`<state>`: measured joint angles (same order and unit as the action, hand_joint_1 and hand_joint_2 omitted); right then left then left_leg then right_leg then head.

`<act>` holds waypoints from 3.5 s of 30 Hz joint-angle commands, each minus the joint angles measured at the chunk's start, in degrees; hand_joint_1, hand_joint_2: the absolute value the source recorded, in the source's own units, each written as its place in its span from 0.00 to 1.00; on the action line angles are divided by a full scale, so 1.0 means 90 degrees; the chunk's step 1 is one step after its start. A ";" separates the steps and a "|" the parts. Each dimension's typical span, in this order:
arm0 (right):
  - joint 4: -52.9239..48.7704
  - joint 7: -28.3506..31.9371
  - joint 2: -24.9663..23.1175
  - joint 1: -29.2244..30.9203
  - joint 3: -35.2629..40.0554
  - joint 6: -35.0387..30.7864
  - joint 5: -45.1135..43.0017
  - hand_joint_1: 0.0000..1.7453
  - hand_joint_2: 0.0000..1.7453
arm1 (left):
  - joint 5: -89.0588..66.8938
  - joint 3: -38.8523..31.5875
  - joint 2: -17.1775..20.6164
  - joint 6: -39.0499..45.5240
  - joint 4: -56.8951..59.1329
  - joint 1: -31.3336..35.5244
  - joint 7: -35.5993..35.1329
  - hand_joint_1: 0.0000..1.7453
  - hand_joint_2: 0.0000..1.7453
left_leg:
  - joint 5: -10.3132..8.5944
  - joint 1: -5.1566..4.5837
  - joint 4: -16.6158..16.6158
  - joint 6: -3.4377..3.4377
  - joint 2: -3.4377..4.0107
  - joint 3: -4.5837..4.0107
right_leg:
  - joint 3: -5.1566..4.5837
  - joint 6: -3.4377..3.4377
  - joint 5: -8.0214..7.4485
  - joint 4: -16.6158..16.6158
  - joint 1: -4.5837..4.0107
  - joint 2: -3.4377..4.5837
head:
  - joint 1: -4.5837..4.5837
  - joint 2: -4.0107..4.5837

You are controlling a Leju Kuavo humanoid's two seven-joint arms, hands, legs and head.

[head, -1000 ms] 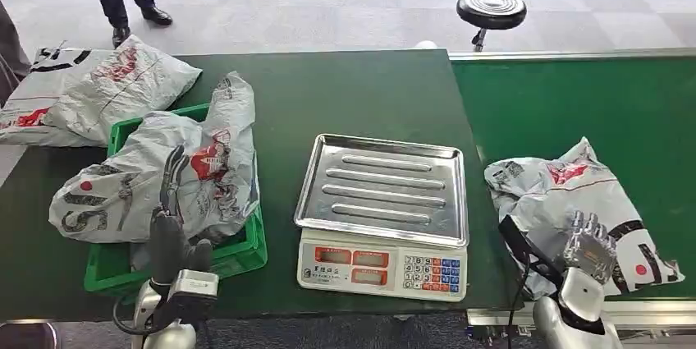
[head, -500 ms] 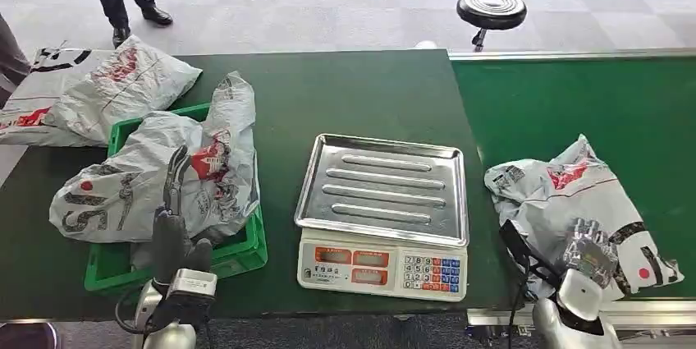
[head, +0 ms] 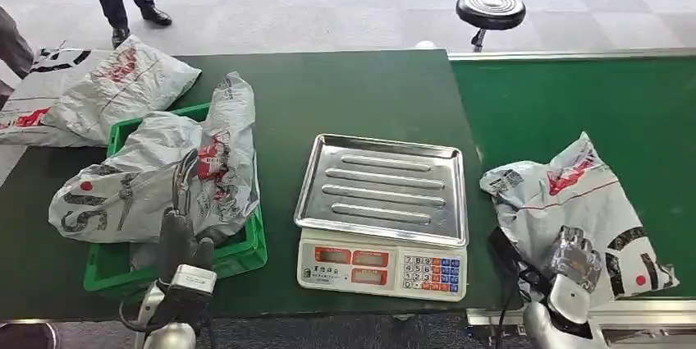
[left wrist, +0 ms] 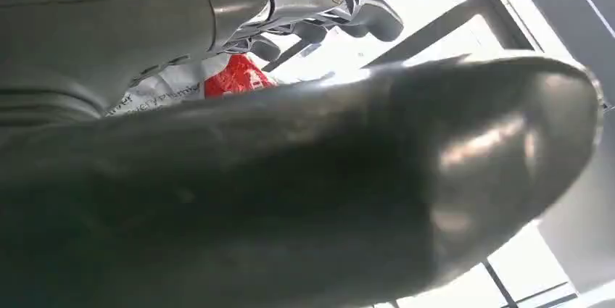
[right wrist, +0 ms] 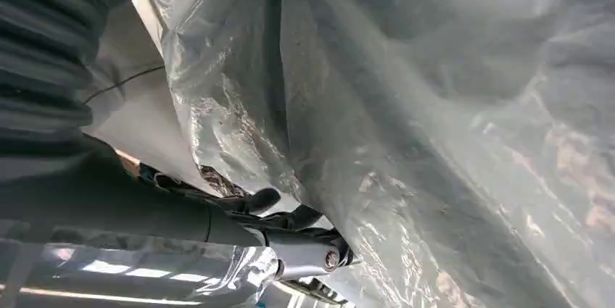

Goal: Moved the parcel from conveyor to table for the left to box.

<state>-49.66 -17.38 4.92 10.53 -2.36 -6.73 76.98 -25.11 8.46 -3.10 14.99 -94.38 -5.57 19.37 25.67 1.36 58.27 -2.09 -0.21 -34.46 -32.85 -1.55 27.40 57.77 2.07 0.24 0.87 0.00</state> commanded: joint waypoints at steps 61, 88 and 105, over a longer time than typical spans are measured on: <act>0.0875 0.1053 -0.0648 0.0477 0.0092 -0.1662 -0.0651 1.00 1.00 | -0.0108 -0.0193 -0.0194 0.0279 -0.0028 0.0003 0.0135 0.00 0.00 | 0.0001 0.0005 -0.0003 0.0047 0.0049 0.0043 | 0.0056 -0.0014 -0.0031 -0.0049 -0.0008 0.0033 | 0.0000 0.0000; -0.3242 0.1890 -0.0506 -0.0218 0.0619 -0.3331 -0.0901 1.00 1.00 | 0.0139 0.0100 -0.0156 0.0655 0.0075 -0.0051 0.0416 0.00 0.00 | -0.0010 -0.0003 -0.0006 0.0046 0.0012 -0.0006 | 0.0015 -0.0012 -0.0025 -0.0043 -0.0001 0.0006 | 0.0000 0.0000; -0.3303 0.2003 -0.0533 -0.0251 0.0725 -0.3254 -0.1009 1.00 1.00 | 0.0145 0.0117 -0.0163 0.0634 0.0085 -0.0035 0.0423 0.00 0.00 | -0.0010 -0.0003 -0.0008 0.0047 0.0010 -0.0006 | 0.0016 -0.0011 -0.0025 -0.0045 -0.0002 0.0004 | 0.0000 0.0000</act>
<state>-79.80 -0.17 -0.04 7.79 1.90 -36.87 69.09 -24.00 8.48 -4.85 21.16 -96.61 -7.02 23.34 25.61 1.33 58.31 -1.78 -0.12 -34.60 -32.81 -1.82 27.20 57.47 2.10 0.33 0.87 0.00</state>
